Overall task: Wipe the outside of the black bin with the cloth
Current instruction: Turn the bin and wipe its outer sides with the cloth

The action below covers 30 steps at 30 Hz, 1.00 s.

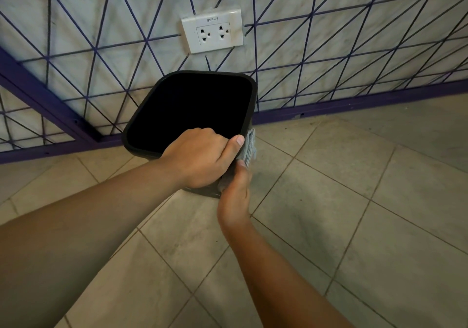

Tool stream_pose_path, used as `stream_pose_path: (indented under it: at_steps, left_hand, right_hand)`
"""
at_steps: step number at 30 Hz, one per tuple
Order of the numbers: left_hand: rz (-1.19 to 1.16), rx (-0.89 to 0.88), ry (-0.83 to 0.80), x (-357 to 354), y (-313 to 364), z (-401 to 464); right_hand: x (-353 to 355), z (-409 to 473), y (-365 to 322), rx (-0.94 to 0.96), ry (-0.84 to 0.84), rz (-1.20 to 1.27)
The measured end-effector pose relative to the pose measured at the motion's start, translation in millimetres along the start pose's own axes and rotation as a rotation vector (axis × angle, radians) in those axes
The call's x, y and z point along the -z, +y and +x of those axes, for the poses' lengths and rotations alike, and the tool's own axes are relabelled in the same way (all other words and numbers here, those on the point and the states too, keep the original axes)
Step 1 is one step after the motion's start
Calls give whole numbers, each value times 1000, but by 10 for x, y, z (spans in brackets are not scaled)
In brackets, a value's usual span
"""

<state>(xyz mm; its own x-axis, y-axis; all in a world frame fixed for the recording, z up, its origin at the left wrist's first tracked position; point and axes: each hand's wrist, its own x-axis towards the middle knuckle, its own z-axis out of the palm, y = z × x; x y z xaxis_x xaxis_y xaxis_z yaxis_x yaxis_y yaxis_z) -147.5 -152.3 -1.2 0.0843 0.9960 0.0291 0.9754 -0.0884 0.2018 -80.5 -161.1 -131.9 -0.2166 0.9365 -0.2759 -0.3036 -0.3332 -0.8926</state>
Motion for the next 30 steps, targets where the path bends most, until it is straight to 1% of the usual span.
stream_pose_path:
  at_steps: [3,5,7,11,15,18,22,25,27,30]
  left_hand:
    - [12,6,8,-14,5,-2]
    - [0,-3,5,-9,7,-2]
    - [3,-4,7,4,1,5]
    - [14,5,15,-2,19,0]
    - [2,6,14,11,11,5]
    - [6,8,25,5,22,-4]
    - [-6,11,17,8,10,-3]
    - [1,25,33,7,27,-7]
    - [5,27,30,5,26,-3]
    - [11,30,24,8,15,1]
  right_hand:
    - [37,65,0,9,46,38]
    - [0,40,-57,7,25,71]
    - [-26,-9,-44,1,1,46]
    - [13,62,-41,-17,56,50]
    - [-18,-26,-27,-20,3,6]
    - [14,63,-19,-26,55,31]
    - [-15,-88,-45,0,-25,-4]
    - [39,5,-26,-16,31,0]
    - [61,55,-78,-28,19,44]
    - [-7,-93,-76,-12,-9,1]
